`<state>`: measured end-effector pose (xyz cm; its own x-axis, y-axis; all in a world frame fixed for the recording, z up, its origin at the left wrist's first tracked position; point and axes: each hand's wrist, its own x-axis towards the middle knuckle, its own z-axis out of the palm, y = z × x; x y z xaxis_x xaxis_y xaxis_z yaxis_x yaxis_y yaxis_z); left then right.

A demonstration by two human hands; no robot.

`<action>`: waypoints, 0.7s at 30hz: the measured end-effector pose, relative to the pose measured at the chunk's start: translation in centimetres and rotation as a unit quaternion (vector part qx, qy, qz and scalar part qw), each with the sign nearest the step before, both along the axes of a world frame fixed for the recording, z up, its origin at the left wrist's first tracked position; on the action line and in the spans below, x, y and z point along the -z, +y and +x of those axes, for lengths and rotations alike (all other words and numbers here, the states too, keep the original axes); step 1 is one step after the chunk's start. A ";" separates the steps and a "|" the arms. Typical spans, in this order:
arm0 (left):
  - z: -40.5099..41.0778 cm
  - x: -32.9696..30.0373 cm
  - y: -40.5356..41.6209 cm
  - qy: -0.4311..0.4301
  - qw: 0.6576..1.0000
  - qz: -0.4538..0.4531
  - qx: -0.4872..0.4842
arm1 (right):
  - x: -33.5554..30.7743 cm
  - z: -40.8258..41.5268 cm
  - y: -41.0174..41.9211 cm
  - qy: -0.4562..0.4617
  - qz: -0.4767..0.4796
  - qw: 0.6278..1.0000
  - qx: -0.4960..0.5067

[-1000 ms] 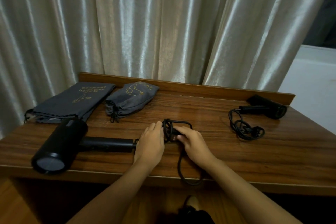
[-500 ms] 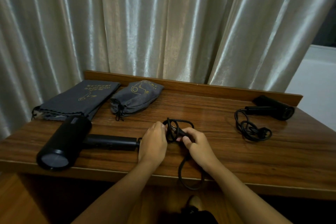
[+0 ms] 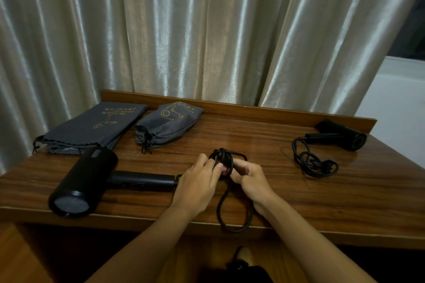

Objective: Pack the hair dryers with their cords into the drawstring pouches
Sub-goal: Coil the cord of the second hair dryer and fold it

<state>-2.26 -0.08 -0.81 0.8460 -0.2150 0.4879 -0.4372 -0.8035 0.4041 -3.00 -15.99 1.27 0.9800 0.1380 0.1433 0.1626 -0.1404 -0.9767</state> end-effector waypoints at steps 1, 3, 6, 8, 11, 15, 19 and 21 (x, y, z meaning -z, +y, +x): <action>-0.1 -0.1 -0.1 -0.002 1.000 0.001 0.001 | 0.0 0.0 -0.1 0.000 -0.006 1.000 0.000; -0.3 -0.5 -0.1 0.002 1.000 -0.011 0.001 | -0.1 -0.1 -0.1 -0.005 -0.030 1.000 -0.006; -0.4 -0.9 -0.1 0.014 0.999 -0.029 -0.024 | 0.1 -0.1 0.2 -0.023 -0.067 0.998 -0.006; -0.4 -1.0 -0.1 0.022 0.999 -0.023 -0.036 | 0.2 -0.2 0.4 -0.040 -0.081 0.996 -0.003; -0.3 -1.0 -0.1 0.027 0.999 0.003 -0.047 | 0.1 -0.5 0.5 -0.053 -0.083 0.995 -0.009; 0.0 -0.5 -0.1 0.014 0.997 0.046 -0.061 | 0.2 -0.5 0.9 0.025 0.058 0.997 0.046; 0.2 -0.3 -0.2 0.013 0.996 0.055 -0.065 | 1.0 -0.9 1.7 -0.052 0.006 0.995 0.086; 0.3 -0.1 -0.2 0.017 0.996 0.057 -0.061 | 0.7 -0.7 2.1 -0.091 -0.057 0.989 0.099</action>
<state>-1.99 -0.25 -0.68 0.8850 -0.1621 0.4364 -0.3214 -0.8910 0.3207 -3.74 -13.87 0.59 0.9488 -0.0285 0.3145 0.2927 -0.2944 -0.9098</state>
